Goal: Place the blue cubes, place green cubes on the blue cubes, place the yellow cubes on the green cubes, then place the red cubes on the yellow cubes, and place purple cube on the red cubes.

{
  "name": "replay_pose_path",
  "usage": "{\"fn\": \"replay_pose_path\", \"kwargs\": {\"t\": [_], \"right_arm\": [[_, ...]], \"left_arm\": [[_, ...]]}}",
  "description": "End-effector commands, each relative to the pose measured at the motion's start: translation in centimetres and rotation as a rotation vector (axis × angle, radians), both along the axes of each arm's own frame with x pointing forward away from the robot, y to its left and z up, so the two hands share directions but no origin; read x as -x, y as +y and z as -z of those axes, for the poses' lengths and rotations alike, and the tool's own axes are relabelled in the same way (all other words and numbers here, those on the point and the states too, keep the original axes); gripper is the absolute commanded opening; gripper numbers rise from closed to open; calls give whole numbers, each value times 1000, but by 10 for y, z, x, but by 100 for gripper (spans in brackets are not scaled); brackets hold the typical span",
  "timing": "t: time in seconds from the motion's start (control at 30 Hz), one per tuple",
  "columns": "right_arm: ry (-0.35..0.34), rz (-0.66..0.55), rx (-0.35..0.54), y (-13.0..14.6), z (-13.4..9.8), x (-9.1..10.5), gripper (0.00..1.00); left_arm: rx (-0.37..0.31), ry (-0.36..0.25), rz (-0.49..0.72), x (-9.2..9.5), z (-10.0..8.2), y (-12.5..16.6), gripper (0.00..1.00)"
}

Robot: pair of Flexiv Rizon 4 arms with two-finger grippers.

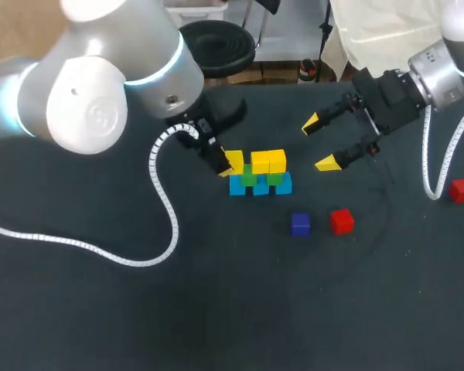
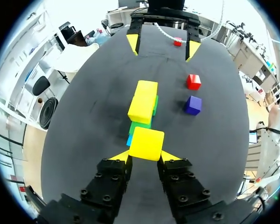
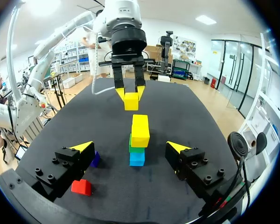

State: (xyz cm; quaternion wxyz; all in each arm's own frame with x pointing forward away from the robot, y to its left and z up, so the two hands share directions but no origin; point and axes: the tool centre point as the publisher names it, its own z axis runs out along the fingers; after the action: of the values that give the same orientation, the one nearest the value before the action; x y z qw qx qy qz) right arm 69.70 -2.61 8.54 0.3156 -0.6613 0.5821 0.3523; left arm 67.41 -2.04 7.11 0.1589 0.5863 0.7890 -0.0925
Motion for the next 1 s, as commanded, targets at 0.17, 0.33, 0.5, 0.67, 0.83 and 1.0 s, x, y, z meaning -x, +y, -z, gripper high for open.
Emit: {"fn": "replay_pose_path", "kwargs": {"t": [0.17, 0.33, 0.5, 0.67, 0.83, 1.0], "right_arm": [[-1, 0, -1, 0, 0, 0, 100], [-1, 0, -1, 0, 0, 0, 100], [-1, 0, -1, 0, 0, 0, 100], [-1, 0, -1, 0, 0, 0, 100], [-1, 0, -1, 0, 0, 0, 100], [-1, 0, -1, 0, 0, 0, 100]], "left_arm": [[28, 35, 15, -6, 6, -5, 0], [44, 49, 18, -8, 8, -5, 0], [46, 49, 19, -8, 8, -7, 0], [49, 47, 20, -7, 6, -8, 0], [49, 46, 17, -6, 5, -9, 0], [50, 50, 15, -5, 6, -11, 0]]}}
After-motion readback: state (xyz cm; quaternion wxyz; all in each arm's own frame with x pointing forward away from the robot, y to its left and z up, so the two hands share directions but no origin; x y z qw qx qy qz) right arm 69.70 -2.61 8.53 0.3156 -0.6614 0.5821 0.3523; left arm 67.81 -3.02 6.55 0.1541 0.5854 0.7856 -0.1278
